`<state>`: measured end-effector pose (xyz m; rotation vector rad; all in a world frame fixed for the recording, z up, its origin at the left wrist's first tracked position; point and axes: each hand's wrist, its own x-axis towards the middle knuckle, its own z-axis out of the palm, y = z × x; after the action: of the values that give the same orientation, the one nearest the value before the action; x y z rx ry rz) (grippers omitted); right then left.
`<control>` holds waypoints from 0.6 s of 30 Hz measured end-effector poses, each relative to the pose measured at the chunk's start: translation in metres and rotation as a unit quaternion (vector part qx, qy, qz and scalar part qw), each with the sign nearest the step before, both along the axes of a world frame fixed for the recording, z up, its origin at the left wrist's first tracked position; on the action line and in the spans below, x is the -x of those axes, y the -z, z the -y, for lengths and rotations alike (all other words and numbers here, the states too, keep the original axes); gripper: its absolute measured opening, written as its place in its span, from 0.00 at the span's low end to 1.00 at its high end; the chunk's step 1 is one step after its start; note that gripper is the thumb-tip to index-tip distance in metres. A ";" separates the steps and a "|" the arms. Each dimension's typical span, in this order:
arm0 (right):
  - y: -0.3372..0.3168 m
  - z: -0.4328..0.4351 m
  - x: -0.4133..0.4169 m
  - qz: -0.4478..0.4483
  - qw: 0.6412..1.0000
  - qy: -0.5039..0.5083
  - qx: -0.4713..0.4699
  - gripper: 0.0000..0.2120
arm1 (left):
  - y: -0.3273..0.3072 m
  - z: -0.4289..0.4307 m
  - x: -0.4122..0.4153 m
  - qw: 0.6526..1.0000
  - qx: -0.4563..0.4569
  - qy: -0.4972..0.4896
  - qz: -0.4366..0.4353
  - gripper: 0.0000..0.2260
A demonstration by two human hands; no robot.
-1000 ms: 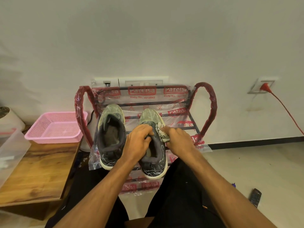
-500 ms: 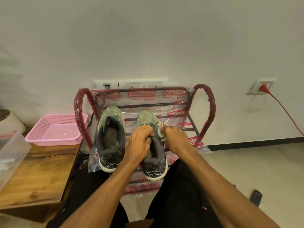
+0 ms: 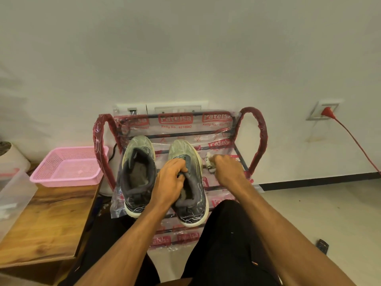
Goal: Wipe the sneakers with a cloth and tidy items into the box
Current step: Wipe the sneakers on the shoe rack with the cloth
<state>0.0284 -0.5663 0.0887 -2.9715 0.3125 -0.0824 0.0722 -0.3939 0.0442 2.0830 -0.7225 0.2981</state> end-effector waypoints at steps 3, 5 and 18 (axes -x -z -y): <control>-0.010 0.013 0.002 0.041 0.995 0.047 -0.084 0.21 | 0.002 -0.006 -0.001 1.000 -0.007 -0.008 0.008 0.16; -0.013 0.012 0.002 0.071 0.988 0.045 -0.129 0.25 | 0.002 -0.007 -0.001 1.000 -0.016 -0.007 0.016 0.15; 0.008 -0.033 0.014 0.075 0.964 -0.052 -0.251 0.29 | -0.002 -0.002 0.006 0.996 -0.074 -0.032 0.034 0.18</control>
<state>0.0140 -0.5330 0.0802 -2.4560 0.1319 -0.1849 0.0664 -0.3916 0.0460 2.2491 -0.7378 0.3615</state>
